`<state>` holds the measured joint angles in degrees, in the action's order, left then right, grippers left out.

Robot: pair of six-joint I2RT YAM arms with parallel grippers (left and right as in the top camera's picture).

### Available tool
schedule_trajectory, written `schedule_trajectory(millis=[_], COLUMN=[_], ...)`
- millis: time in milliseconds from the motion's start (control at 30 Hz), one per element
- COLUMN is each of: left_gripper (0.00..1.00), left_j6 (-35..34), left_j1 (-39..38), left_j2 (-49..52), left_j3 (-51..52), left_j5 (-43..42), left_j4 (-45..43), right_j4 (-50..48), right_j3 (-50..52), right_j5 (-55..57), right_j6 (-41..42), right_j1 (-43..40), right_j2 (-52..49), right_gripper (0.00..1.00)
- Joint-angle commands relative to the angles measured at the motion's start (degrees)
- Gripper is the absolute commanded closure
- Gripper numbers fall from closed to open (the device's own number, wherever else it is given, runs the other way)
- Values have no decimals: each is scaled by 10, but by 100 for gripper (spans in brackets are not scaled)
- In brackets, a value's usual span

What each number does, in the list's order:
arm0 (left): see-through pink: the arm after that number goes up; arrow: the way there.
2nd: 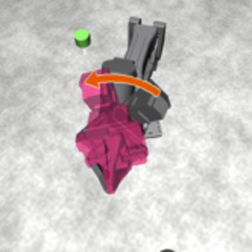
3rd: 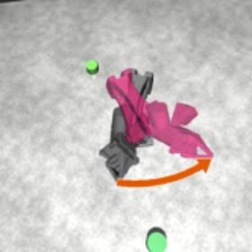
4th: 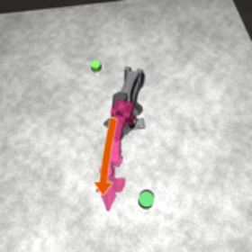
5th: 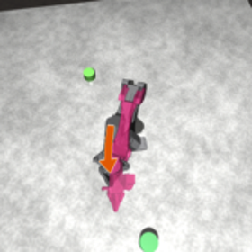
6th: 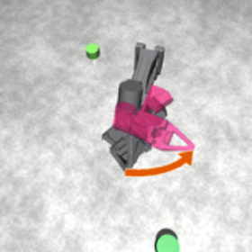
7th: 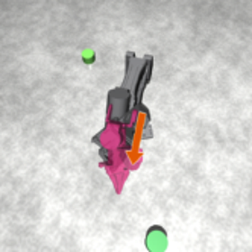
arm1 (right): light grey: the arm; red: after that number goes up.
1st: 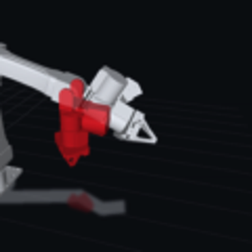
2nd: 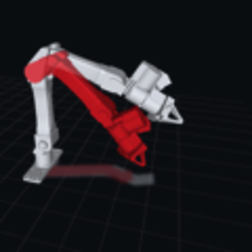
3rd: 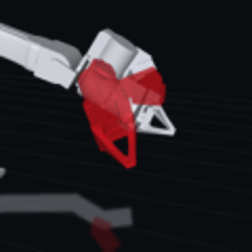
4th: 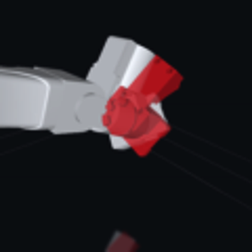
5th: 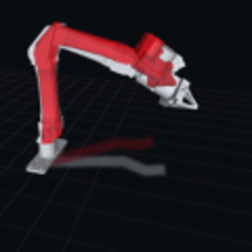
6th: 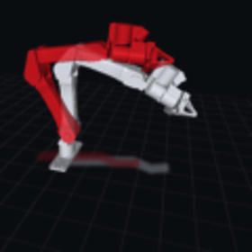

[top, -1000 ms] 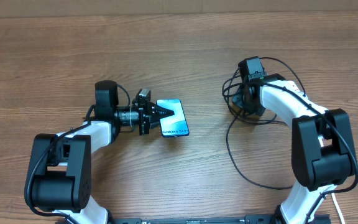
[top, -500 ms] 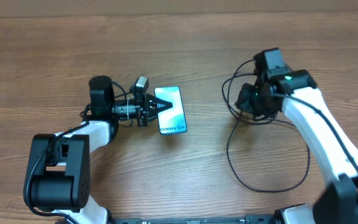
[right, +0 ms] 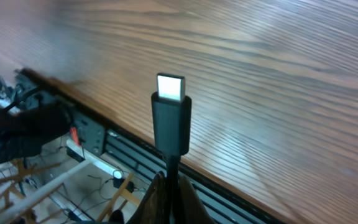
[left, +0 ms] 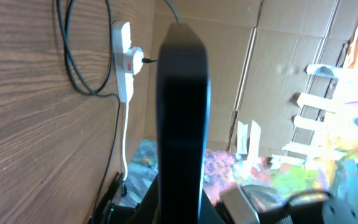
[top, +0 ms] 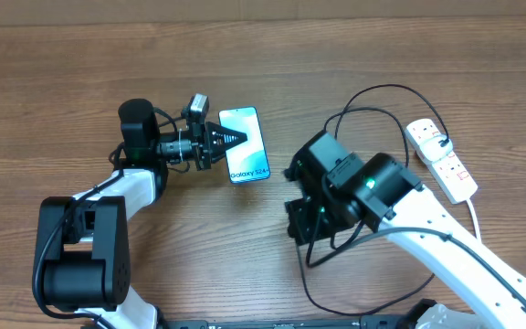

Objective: Plug charger to phone and switch on socket
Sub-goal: 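Grasp the USB-C plug end of the black cable with the right gripper, then carry the USB-C plug under the phone's bottom port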

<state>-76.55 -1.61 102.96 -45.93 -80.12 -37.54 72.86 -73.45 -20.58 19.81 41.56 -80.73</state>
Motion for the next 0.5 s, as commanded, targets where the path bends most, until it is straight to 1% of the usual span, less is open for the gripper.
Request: schedule_trajectory(millis=[0, 100, 233, 367, 467], left_gripper=[96, 96, 96, 96, 96], left_j6=[5, 16, 17, 2, -2], left_j1=[1, -3, -11, -21, -26], left_j2=[1, 1, 1, 1, 1], left_j3=[-18, -18, -18, -18, -18], left_j5=[-2, -3, 2, 25, 25], left_j4=[-31, -39, -39, -39, -38], right_j4=[-23, -48, -61, -77, -92], right_j3=[4, 4, 5, 5, 5], right_j5=[-6, -5, -5, -6, -6], right_j6=[14, 18, 40, 42, 42], right_j1=[37, 54, 57, 57, 57], right_j2=[13, 12, 1, -15, -31], right_gripper=[96, 96, 96, 96, 96])
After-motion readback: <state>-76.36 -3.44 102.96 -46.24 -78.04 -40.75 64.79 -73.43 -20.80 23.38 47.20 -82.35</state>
